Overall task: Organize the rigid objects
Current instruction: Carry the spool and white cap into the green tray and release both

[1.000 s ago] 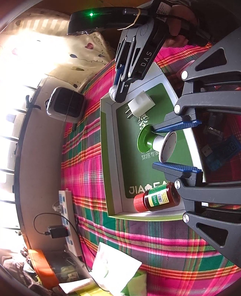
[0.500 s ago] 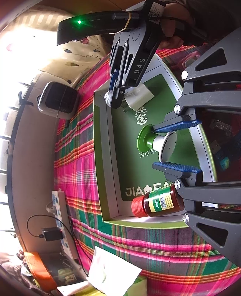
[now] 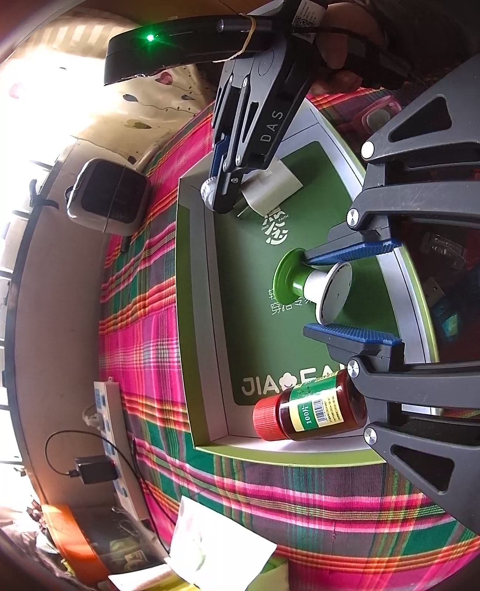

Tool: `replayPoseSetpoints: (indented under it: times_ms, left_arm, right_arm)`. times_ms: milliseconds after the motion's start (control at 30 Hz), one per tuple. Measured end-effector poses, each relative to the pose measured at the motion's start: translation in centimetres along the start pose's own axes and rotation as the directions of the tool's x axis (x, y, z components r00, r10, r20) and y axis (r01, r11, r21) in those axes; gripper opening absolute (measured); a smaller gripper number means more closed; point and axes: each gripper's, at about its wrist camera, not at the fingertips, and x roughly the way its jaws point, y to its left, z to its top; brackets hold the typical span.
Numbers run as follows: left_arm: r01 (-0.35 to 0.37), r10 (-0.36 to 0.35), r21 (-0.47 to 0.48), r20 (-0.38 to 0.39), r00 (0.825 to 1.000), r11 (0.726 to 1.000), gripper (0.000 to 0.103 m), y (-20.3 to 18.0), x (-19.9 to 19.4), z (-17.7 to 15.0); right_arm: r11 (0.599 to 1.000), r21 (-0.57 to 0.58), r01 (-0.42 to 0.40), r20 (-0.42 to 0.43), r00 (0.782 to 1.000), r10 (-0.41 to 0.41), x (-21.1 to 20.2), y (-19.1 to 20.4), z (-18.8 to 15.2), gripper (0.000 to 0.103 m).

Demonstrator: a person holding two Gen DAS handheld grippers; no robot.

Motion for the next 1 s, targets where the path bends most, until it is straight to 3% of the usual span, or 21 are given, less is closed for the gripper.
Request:
replayPoseSetpoints:
  times_ms: [500, 700, 1000]
  left_arm:
    - [0.002, -0.002, -0.006, -0.004, 1.000, 1.000, 0.032, 0.0, 0.2, 0.0]
    - [-0.005, 0.005, -0.001, 0.007, 1.000, 1.000, 0.036, -0.2, -0.2, -0.3]
    - [0.017, -0.017, -0.005, 0.047, 0.999, 1.000, 0.039, -0.7, -2.5, -0.7]
  right_arm:
    - [1.000, 0.004, -0.012, 0.009, 1.000, 0.011, -0.1, 0.0, 0.0, 0.024]
    - [0.999, 0.012, -0.040, 0.038, 0.998, 0.039, -1.0, 0.1, -0.2, 0.038]
    - [0.999, 0.026, -0.046, 0.071, 0.997, 0.044, -3.0, 0.2, -1.0, 0.040]
